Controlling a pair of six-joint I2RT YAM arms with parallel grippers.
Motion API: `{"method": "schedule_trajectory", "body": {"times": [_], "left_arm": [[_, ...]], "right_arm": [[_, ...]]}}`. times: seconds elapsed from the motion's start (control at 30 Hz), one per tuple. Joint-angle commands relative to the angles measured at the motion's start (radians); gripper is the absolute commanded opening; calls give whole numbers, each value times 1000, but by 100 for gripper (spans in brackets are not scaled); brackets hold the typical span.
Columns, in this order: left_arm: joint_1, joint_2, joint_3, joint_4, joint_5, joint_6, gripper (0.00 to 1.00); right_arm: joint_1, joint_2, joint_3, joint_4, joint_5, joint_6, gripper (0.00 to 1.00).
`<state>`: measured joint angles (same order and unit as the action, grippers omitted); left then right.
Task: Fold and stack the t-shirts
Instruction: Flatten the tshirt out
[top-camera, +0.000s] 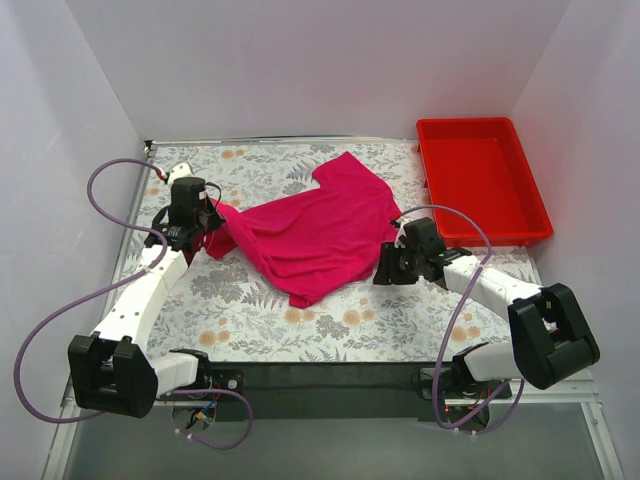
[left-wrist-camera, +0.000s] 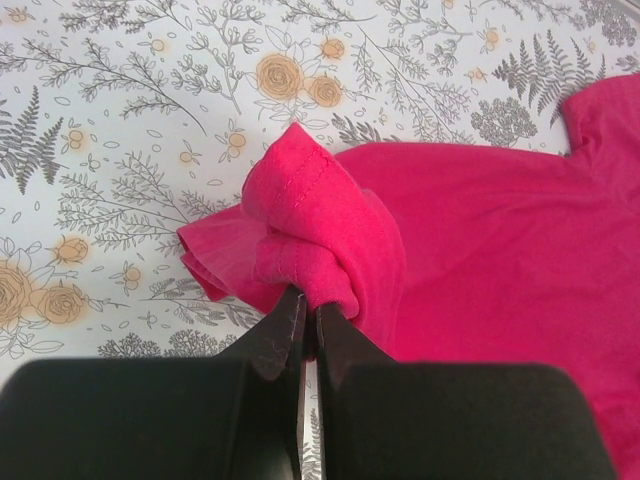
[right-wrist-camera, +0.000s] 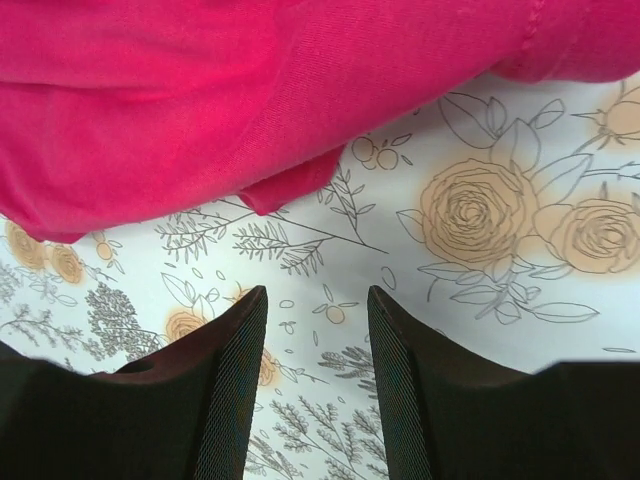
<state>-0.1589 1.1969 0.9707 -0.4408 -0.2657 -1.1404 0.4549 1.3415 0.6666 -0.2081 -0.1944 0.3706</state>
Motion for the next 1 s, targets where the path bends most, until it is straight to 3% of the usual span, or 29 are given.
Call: {"method": "schedule_trajectory", "body": {"times": [0.0,0.43,0.5,0.53,0.63,0.77,0.8,0.97], "left_arm": [[2,-37,-4,-1,23,18,0],[2,-46,-46,5,46,5,0],[2,-45,-49,10,36,10,0],[4,-40,-49,13,31,11,0],[15,-22,-34,17,10,30,0],[44,19,25,-2,-20,67,0],[45,35,37,-15,-29,73,0],[47,15,10,-62,-64,88,0]], "right_arm": [[10,5,-18,199,-42,59,45],[77,211,31,325,-62,37,46],[77,217,51,312,-59,16,39],[76,203,62,291,-12,-1,23],[53,150,149,109,99,-73,1],[-13,101,376,-247,232,-177,1],[-30,99,425,-416,248,-206,1],[-133,134,755,-793,332,-262,1]]}}
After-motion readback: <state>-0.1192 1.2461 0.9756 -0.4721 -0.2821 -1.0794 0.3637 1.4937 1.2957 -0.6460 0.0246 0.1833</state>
